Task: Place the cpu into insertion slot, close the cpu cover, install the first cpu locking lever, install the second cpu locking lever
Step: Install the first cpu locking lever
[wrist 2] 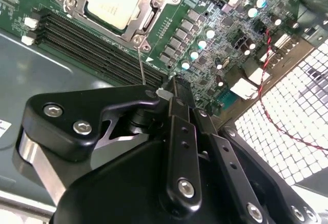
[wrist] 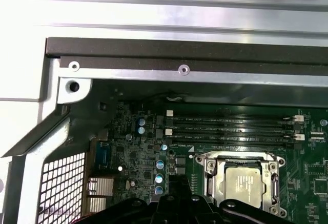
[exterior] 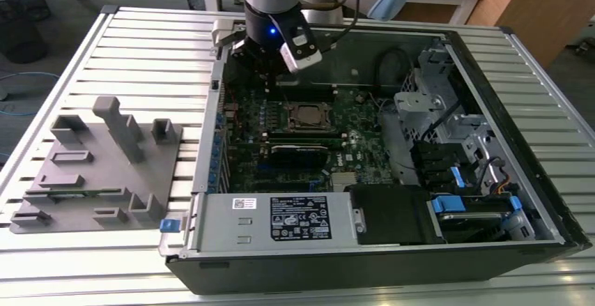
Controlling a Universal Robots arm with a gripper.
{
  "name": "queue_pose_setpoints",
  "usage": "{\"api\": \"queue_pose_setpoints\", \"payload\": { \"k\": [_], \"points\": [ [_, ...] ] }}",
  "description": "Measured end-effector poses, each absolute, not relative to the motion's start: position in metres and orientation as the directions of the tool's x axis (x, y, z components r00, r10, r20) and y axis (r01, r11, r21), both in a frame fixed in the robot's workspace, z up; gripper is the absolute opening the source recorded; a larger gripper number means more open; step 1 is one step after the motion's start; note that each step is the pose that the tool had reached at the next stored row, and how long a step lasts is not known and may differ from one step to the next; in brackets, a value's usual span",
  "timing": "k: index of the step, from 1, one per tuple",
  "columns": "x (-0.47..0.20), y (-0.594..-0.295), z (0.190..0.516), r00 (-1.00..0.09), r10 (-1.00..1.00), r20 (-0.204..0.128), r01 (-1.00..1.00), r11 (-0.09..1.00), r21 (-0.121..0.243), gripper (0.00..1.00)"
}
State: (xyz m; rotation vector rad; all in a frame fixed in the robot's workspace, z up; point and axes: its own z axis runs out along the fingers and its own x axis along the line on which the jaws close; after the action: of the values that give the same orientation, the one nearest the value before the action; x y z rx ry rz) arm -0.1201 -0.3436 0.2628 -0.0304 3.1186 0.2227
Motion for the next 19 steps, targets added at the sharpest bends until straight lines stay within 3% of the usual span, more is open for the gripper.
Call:
{"api": "queue_pose_setpoints", "payload": {
  "k": [19],
  "points": [
    [-0.1202,-0.3430,0.2566,-1.000,-0.018,-0.016,-0.020,0.989,0.144,0.11]
  ]
}}
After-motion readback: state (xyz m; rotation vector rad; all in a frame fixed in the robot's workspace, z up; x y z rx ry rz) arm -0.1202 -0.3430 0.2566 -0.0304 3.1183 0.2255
